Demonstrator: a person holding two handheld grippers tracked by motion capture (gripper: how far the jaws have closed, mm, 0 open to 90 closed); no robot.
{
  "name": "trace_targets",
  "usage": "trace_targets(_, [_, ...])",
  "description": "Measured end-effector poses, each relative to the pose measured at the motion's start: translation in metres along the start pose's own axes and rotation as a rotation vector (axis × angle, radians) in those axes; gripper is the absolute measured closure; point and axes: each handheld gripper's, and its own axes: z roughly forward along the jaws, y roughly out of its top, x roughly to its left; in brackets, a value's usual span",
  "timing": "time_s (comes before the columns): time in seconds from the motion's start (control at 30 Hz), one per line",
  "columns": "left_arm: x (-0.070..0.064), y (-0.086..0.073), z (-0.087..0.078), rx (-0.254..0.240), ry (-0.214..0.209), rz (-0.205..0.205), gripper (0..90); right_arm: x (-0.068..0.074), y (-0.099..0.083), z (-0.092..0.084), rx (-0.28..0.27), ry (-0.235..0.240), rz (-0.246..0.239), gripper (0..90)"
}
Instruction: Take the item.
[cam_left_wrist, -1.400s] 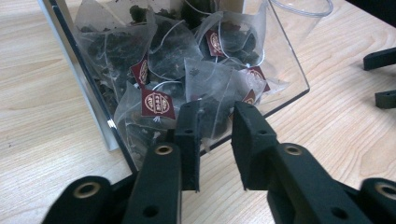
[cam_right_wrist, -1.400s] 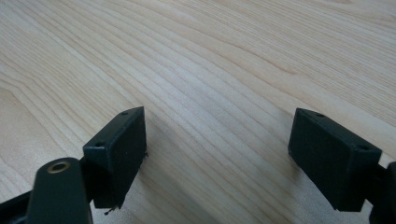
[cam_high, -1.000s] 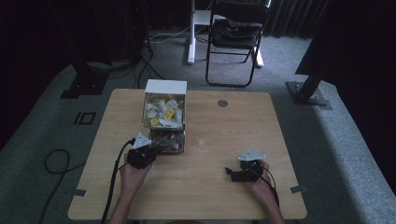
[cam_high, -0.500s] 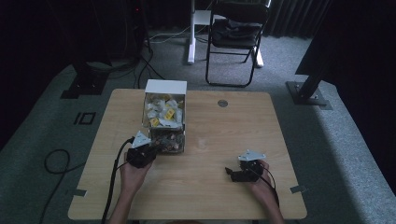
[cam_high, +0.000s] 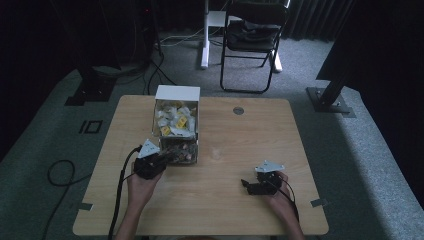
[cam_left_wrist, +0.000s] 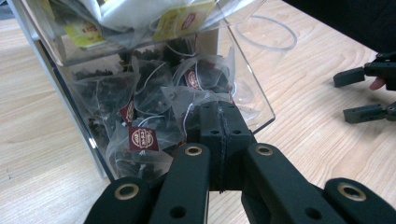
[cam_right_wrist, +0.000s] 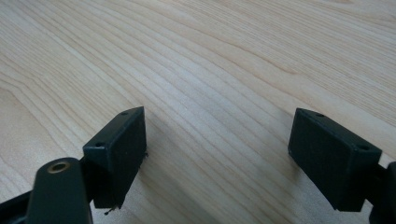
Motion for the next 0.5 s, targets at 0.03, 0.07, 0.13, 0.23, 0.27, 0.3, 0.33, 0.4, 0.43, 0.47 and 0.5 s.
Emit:
trace_targets(0.03, [-0.0005,0.0007,-0.0008,-0.003,-0.002,-0.001,90.0,0.0,0.0,0.0,0.0,0.0,0.0,19.2])
trace_targets(0.07, [-0.001,0.0014,-0.0016,-0.006,-0.003,-0.001,90.0,0.0,0.0,0.0,0.0,0.0,0.0,19.2])
trace_targets(0.13, [-0.0021,0.0026,-0.0031,-0.012,-0.01,-0.003,90.0,0.0,0.0,0.0,0.0,0.0,0.0,19.2])
trace_targets(0.23, [-0.0042,0.0045,-0.005,-0.017,-0.011,-0.001,90.0,0.0,0.0,0.0,0.0,0.0,0.0,19.2])
trace_targets(0.27, [-0.0048,0.0053,-0.0055,-0.021,-0.014,0.001,90.0,0.0,0.0,0.0,0.0,0.0,0.0,19.2])
trace_targets(0.3, [-0.0054,0.006,-0.0061,-0.021,-0.015,0.004,90.0,0.0,0.0,0.0,0.0,0.0,0.0,19.2])
trace_targets(0.33, [-0.006,0.0067,-0.0066,-0.022,-0.016,0.004,90.0,0.0,0.0,0.0,0.0,0.0,0.0,19.2])
trace_targets(0.4, [-0.0066,0.0073,-0.0072,-0.023,-0.021,0.003,90.0,0.0,0.0,0.0,0.0,0.0,0.0,19.2])
trace_targets(0.43, [-0.0074,0.0082,-0.0081,-0.024,-0.025,0.006,90.0,0.0,0.0,0.0,0.0,0.0,0.0,19.2])
trace_targets(0.47, [-0.0082,0.0084,-0.0084,-0.026,-0.028,0.006,90.0,0.0,0.0,0.0,0.0,0.0,0.0,19.2])
trace_targets(0.5, [-0.009,0.0088,-0.0087,-0.025,-0.029,0.007,90.0,0.0,0.0,0.0,0.0,0.0,0.0,19.2])
